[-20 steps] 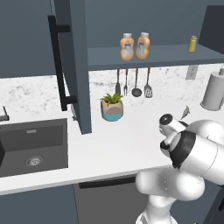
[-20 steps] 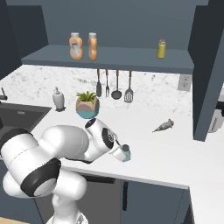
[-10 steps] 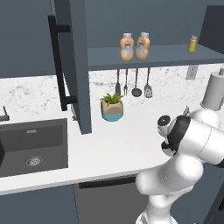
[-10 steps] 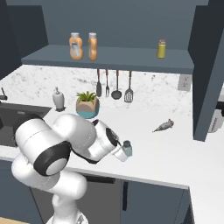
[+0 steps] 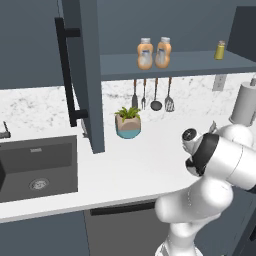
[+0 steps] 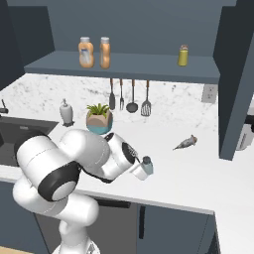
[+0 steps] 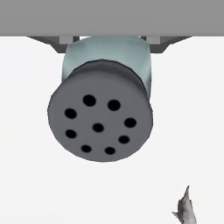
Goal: Put the shaker and condiment bottle from the counter next to their counterparts in the cabinet.
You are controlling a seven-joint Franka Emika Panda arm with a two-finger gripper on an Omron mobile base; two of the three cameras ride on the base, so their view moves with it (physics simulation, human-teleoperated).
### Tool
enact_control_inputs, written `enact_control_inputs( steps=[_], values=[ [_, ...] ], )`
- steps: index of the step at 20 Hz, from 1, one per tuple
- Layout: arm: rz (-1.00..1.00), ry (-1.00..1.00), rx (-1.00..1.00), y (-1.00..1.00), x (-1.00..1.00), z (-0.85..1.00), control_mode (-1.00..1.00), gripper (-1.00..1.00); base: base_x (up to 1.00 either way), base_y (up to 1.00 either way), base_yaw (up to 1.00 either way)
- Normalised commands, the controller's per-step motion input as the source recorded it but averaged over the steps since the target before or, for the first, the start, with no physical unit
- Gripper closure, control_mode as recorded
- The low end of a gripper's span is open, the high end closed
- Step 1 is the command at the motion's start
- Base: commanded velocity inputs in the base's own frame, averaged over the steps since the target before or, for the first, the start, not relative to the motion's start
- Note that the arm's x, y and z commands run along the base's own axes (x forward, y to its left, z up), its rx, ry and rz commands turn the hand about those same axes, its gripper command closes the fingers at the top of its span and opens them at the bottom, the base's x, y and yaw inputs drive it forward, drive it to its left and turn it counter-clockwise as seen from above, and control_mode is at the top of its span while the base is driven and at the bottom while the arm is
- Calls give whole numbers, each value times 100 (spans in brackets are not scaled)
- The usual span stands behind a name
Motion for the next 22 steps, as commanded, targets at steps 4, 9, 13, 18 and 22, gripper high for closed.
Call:
enact_control_inputs(
  steps=[4, 9, 13, 18, 22],
  values=[
    [0, 0, 0, -9, 0, 40, -100, 100, 0, 0, 0],
    [0, 1, 0, -7, 2, 26, -100, 100, 0, 0, 0],
    [0, 2, 0, -11, 1, 30, -100, 100, 0, 0, 0],
    [0, 3, 0, -4, 0, 61, -100, 100, 0, 0, 0],
    [0, 0, 0, 0, 0, 53, -100, 100, 0, 0, 0]
  ],
)
